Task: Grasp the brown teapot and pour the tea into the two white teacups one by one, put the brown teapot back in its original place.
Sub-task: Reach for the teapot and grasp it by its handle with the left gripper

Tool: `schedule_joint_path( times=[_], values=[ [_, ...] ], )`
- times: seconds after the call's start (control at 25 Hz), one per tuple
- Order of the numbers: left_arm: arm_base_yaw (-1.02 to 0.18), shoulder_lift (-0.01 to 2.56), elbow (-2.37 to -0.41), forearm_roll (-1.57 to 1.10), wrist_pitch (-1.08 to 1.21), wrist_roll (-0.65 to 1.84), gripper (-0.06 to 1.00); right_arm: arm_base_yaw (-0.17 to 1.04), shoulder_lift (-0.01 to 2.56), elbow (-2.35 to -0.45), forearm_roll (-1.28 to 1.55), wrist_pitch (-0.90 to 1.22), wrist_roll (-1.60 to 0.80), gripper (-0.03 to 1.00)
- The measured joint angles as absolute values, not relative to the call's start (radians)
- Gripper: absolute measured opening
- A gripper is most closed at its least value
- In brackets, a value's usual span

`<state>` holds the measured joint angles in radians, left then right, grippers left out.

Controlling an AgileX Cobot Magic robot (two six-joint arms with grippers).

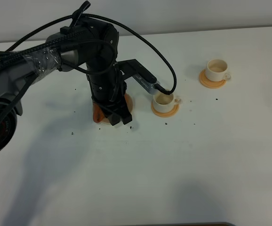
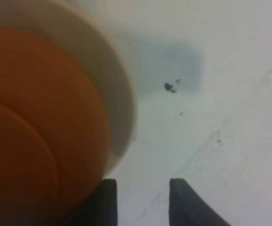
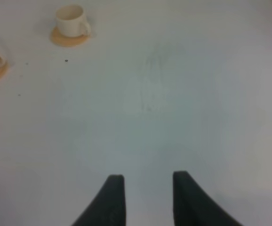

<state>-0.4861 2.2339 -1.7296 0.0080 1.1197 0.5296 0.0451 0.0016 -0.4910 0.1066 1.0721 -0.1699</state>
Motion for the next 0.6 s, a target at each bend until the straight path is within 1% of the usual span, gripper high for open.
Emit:
schedule_joint_path(
  times=[0.6],
  values=[
    [-0.479, 2.234, -1.730, 0.030, 1.119, 0.575, 0.28, 0.045, 0.002, -0.491, 0.107, 1.072, -0.170, 0.24]
  ],
)
